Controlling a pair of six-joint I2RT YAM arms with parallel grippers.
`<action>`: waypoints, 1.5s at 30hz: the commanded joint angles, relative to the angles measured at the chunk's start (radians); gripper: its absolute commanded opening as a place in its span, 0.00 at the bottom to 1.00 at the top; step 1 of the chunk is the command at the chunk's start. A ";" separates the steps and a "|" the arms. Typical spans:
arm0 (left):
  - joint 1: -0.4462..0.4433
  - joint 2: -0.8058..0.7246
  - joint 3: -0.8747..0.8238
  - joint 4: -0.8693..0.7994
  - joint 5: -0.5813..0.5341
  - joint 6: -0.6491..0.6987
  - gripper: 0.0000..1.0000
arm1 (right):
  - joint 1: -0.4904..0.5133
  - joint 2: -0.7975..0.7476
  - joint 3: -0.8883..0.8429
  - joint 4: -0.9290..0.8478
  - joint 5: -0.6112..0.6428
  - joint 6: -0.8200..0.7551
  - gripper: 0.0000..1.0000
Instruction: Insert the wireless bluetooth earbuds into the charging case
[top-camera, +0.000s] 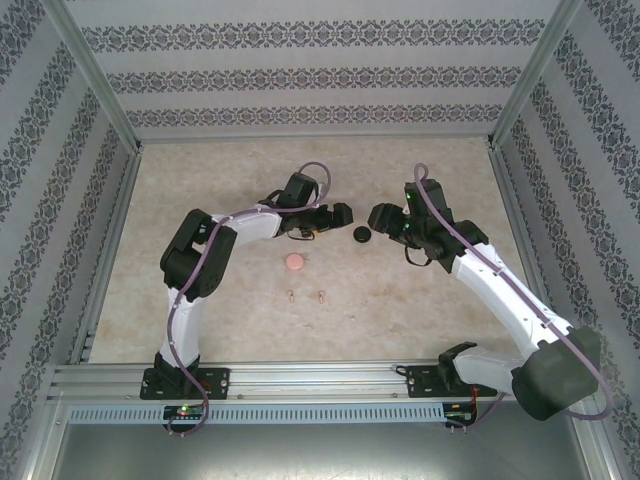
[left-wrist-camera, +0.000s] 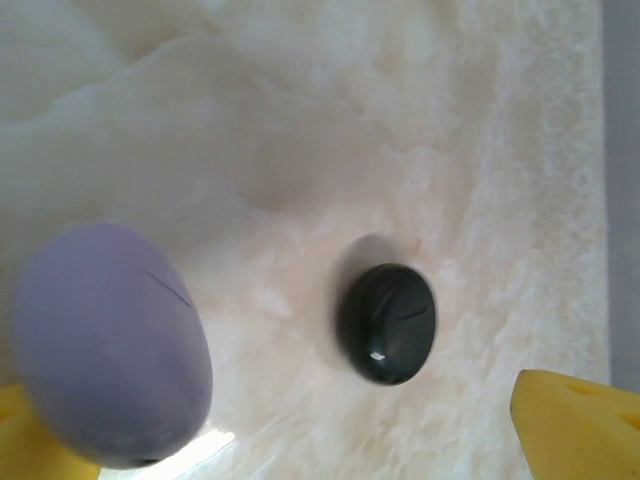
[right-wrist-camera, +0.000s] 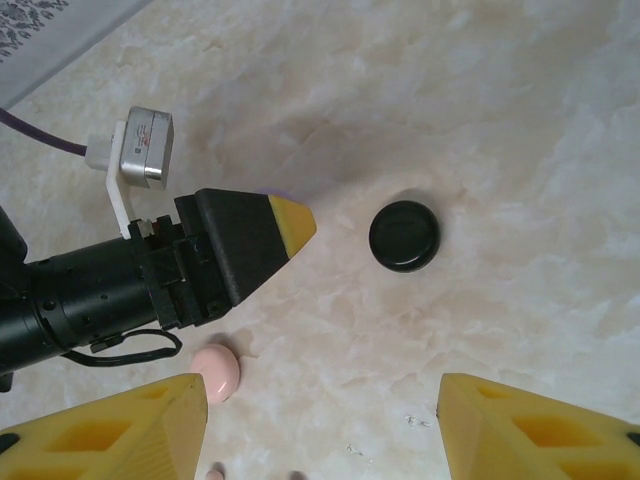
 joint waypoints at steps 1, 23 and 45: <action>0.020 -0.045 0.021 -0.187 -0.068 0.060 0.99 | 0.021 -0.016 0.025 -0.025 0.047 0.005 0.63; 0.151 -0.607 -0.235 -0.136 -0.319 0.219 0.99 | 0.242 0.186 0.135 -0.096 0.215 0.029 0.68; 0.369 -0.914 -0.397 -0.183 -0.577 0.069 0.99 | 0.453 0.863 0.669 -0.323 0.216 -0.446 0.81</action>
